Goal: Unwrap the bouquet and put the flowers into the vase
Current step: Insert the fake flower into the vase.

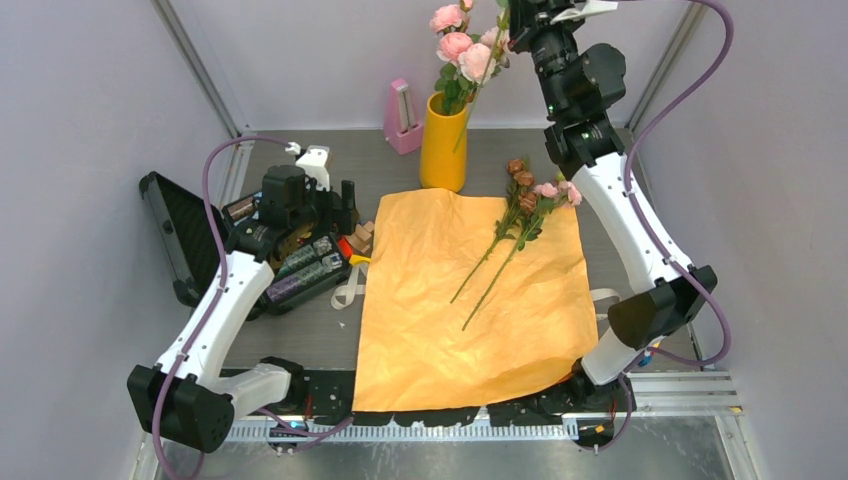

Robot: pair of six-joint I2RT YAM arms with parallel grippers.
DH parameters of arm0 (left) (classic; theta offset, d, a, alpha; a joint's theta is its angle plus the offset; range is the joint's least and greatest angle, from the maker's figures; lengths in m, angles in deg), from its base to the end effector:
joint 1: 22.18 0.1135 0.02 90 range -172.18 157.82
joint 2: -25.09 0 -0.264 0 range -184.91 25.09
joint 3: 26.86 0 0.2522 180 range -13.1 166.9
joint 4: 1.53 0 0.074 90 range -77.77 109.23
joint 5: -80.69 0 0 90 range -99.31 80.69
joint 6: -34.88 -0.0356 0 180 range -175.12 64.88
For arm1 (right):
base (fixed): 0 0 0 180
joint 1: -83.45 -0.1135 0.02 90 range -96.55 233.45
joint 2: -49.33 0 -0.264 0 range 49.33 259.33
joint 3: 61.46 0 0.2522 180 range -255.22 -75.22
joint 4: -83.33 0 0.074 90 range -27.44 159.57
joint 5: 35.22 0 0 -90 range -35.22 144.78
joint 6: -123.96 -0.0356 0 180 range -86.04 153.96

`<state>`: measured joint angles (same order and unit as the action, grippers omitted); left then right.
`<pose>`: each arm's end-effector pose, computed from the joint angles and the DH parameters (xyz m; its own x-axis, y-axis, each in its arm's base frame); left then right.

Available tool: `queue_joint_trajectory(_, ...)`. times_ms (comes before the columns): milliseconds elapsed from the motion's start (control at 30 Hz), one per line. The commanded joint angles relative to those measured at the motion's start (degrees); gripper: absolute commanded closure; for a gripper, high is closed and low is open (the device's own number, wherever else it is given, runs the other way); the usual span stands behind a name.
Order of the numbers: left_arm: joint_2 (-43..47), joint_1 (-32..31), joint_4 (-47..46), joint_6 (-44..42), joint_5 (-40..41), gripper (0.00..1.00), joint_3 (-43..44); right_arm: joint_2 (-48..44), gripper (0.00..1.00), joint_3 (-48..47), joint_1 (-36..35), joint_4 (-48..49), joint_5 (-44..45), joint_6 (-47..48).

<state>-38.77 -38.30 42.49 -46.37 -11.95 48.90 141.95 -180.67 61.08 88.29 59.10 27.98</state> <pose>0.2332 -0.0691 0.3442 -0.5527 0.0016 -0.8334 0.2335 0.9602 -0.1530 0.3255 0.1311 0.5474 0.4479 0.2967 -0.8434 -0.3688 0.9207 0.1280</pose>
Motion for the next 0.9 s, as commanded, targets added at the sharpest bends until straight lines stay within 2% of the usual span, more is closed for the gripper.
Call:
queue_joint_trajectory(0,1.11,-0.06,-2.05,0.1,-0.24,0.04,-0.08,2.66,1.0,-8.72,-0.17,5.66,-0.78,2.83)
queue_joint_trajectory(433,0.56,-0.05,-1.97,0.12,-0.43,0.04,0.03,14.36,1.0,-24.35,-3.72,2.95,0.21,14.97)
queue_joint_trajectory(867,-0.06,-0.06,-1.91,0.12,-0.63,0.04,0.11,20.39,1.0,-31.53,-5.21,1.39,0.51,19.27)
